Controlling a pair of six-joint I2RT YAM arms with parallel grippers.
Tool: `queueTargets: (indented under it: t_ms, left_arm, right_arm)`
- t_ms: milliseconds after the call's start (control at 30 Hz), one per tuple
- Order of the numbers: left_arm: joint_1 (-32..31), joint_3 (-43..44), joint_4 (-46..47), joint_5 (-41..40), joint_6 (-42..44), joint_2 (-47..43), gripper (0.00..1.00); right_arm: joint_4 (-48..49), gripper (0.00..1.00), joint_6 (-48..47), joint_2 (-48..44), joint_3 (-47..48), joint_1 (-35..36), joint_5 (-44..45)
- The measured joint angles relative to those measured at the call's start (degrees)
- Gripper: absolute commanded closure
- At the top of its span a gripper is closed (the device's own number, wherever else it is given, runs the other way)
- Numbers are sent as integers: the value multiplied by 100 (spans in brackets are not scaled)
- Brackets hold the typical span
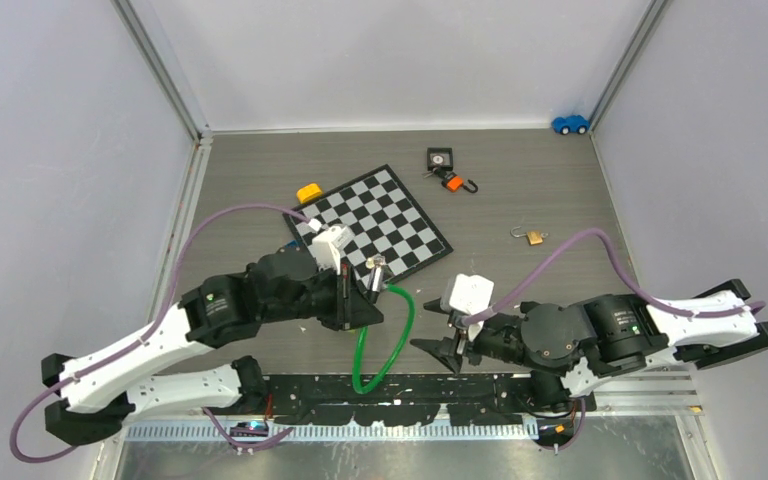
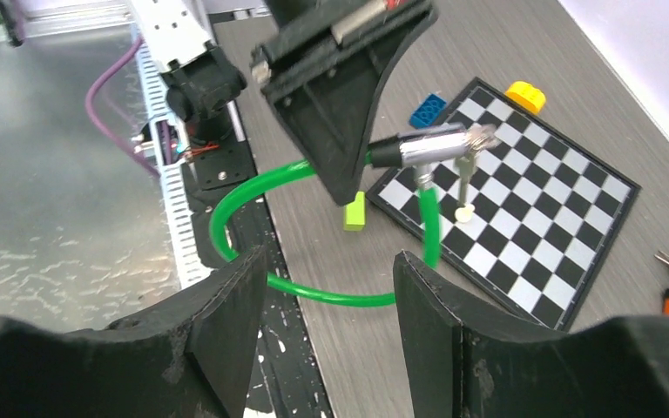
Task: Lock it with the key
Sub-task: Lock the lock.
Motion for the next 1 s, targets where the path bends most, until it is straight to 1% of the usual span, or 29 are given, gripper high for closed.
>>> queueTargets:
  t_ms: [100,133,233,300,333,400,533,633,767,1000]
  left_arm:
    - [522,-400,44,599,-107,46,100]
    - [719,-507,81,782,-90,59,100]
    - [1333,-640,212,1416,125,109,100]
    - [1762,-638,428,1941,345,199,100]
    - [1917,-636,544,2157,413,254,100]
    - [2262,-636,920,2736,562,439,100]
    - [2597,-636,1668,3663,682,833,100]
    - [2649,-636,1956,4122,785,944,100]
    - [2662,-623,2149,4559,1051,927,100]
    - [2662,-621,2203,4922,2011,562,100]
  right_arm:
    - [-160,42,61,203,227,-293,90]
    - [-267,42,98,326,387,-643,-138]
    - [-463,42,177,697,774,-2496,-1259]
    - [-531,41,149,918,839,-3781,-2256]
    - [-610,41,105,1045,866,-4323,-2765]
    - [-774,41,-26,1290,881,-4988,-3652]
    - [-1073,41,-354,1622,883,-5493,-5370]
    - [-1189,41,-546,1655,883,-5661,-6240]
    - [-1268,40,-756,1578,890,-5724,-6817]
    - [-1392,39,-938,1274,890,-5751,-7040]
